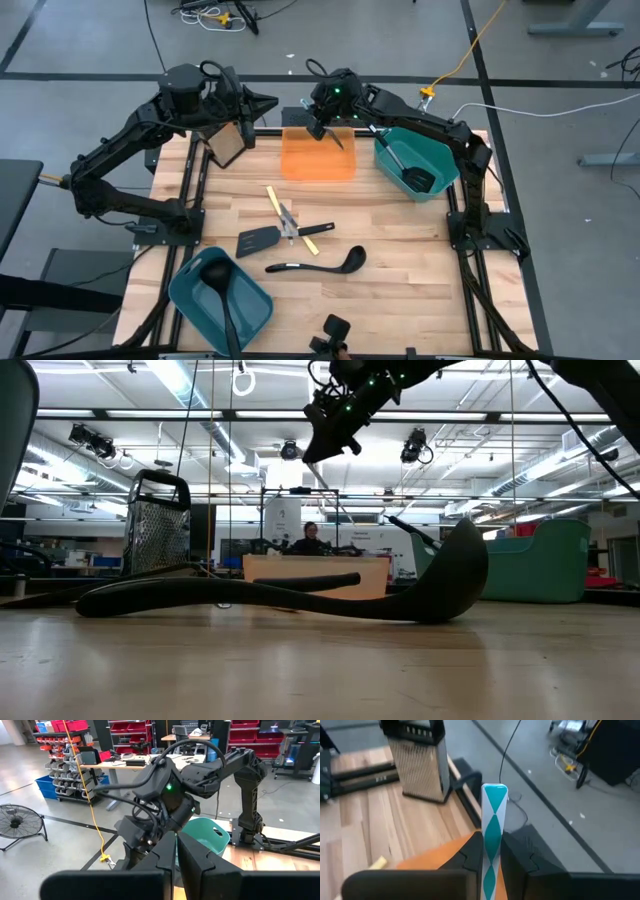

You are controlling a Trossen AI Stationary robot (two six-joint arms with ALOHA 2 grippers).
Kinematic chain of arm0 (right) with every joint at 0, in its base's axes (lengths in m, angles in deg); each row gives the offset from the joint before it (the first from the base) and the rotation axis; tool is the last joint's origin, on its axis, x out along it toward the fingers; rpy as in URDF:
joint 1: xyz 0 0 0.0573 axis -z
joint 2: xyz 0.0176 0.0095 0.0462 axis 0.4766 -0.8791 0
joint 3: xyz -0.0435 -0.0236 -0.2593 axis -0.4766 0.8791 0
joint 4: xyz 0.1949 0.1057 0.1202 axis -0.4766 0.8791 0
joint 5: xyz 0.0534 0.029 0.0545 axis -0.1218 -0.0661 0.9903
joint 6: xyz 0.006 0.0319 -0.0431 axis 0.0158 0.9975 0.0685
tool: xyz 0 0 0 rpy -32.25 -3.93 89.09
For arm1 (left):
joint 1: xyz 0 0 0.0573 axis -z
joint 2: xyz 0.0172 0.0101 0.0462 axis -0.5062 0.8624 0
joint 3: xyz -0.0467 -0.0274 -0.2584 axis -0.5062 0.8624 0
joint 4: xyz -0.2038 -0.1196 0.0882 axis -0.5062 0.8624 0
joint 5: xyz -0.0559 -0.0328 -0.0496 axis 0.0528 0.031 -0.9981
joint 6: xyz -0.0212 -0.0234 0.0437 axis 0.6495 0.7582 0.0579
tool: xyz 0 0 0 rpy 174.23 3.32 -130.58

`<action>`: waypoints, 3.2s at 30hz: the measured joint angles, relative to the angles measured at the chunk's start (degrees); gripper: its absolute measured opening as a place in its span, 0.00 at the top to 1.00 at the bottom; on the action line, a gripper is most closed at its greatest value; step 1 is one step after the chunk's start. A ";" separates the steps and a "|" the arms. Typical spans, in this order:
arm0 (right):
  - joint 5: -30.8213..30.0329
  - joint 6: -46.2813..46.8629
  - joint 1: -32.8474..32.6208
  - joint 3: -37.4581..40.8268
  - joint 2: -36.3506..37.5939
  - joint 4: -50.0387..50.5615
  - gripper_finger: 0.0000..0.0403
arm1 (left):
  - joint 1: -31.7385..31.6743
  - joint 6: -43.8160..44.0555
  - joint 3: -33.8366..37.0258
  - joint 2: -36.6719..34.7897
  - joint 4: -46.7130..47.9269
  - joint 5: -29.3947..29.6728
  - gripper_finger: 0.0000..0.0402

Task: Pick & Place Kitchen Items
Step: Put the blue knife into the orange bin

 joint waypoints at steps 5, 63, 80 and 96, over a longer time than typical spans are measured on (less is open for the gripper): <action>0.31 0.38 0.13 0.02 -0.01 -2.02 0.88 | -0.02 -0.01 0.00 0.00 -0.01 0.02 0.95; 2.85 1.28 -0.51 0.26 0.15 4.97 0.88 | 0.00 -0.01 0.00 0.00 0.01 0.02 0.95; 2.66 -0.15 0.09 1.13 -1.98 2.04 0.88 | -0.01 -0.01 0.00 0.00 0.00 0.03 0.95; 2.69 2.90 0.24 11.99 -2.30 -4.86 0.88 | 0.00 0.00 0.00 0.00 -0.01 0.02 0.95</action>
